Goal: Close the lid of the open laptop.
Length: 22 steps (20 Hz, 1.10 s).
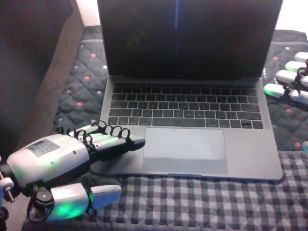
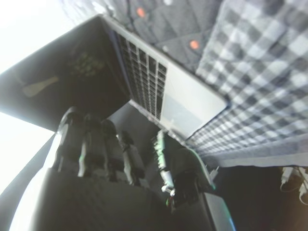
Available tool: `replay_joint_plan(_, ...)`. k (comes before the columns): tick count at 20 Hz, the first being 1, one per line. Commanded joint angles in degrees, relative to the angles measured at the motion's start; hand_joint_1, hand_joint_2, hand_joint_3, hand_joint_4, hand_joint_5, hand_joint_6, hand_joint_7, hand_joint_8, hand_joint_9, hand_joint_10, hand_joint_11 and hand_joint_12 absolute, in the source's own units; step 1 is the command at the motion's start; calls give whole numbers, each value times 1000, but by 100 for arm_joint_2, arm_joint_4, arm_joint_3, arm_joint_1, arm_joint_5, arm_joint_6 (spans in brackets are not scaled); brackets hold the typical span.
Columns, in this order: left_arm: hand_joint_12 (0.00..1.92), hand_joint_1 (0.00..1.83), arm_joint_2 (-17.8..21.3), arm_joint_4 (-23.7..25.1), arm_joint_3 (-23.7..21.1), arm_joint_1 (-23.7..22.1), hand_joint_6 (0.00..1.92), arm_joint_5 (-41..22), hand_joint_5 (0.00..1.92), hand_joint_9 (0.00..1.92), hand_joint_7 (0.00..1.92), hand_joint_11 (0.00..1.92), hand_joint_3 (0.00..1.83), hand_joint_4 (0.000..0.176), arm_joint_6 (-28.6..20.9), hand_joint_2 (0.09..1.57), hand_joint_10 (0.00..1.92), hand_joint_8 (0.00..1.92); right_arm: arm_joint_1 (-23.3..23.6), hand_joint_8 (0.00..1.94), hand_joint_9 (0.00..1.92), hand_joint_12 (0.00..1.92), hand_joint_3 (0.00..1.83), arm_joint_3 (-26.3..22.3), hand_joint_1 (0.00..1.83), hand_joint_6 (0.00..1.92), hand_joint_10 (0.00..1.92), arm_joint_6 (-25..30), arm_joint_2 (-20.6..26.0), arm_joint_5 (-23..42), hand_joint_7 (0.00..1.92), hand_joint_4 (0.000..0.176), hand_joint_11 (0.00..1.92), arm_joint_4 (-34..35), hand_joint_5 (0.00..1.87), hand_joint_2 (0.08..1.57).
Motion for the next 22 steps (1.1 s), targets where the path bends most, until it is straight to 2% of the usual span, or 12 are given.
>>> replay_joint_plan(1,1019,315,-55,3,-13,14,2,-500,137,226,172,0,0,2,-90,1497,83,1,93,0,0,0,0,14,129,0,0,-27,56,667,0,68,0,74,0,1469)
replay_joint_plan(4,1020,327,-202,-2,93,75,3,-390,125,237,157,0,0,10,-273,1471,85,0,127,0,0,0,0,15,269,0,0,-27,56,673,0,88,0,59,0,1465)
replay_joint_plan(5,1021,289,-237,-20,131,104,0,-401,119,207,139,0,0,16,-357,1478,71,1,130,0,0,0,0,15,328,0,0,-27,56,693,0,68,0,53,0,1468)
replay_joint_plan(6,1001,282,-243,-29,132,118,0,-409,109,195,133,0,1,21,-367,1480,64,0,133,0,0,0,0,12,354,0,0,-27,56,724,0,76,0,38,0,1459)
replay_joint_plan(7,997,279,-244,-29,129,124,1,-415,108,208,131,0,0,24,-367,1477,70,0,144,6,4,0,0,11,359,0,2,-22,56,790,14,41,0,18,0,1449)
replay_joint_plan(10,903,286,-254,-33,133,124,6,-413,95,189,116,0,0,25,-367,1476,61,4,517,0,0,0,0,34,386,0,0,-20,43,835,0,9,0,-159,0,1435)
replay_joint_plan(12,833,310,-254,-47,133,136,8,-435,97,171,108,0,0,30,-367,1475,52,2,991,0,0,0,0,133,406,0,0,-22,-84,626,0,65,0,-340,0,1442)
replay_joint_plan(16,850,339,-277,-50,158,145,4,-405,102,175,118,0,1,42,-367,1473,49,2,1628,0,0,0,0,431,504,0,0,-28,-424,297,0,37,0,-382,0,1430)
replay_joint_plan(17,783,359,-285,-50,171,145,2,-382,100,163,112,0,1,40,-367,1473,41,1,1796,0,0,0,0,466,563,0,0,-66,-485,276,0,58,0,-413,0,1430)
replay_joint_plan(18,799,387,-298,-50,184,145,4,-369,108,164,117,0,0,30,-367,1471,39,3,1967,0,0,0,0,494,458,0,0,-106,-539,219,0,99,0,-447,0,1437)
replay_joint_plan(21,839,409,-372,-50,239,144,7,-323,127,184,135,0,0,24,-368,1462,42,3,2445,0,0,0,0,693,400,0,0,-103,-779,30,0,135,0,-554,0,1448)
replay_joint_plan(22,843,389,-374,-50,240,144,2,-323,107,173,116,0,3,24,-371,1471,37,0,2543,0,0,10,0,718,398,0,0,-102,-812,29,0,128,21,-554,0,1442)
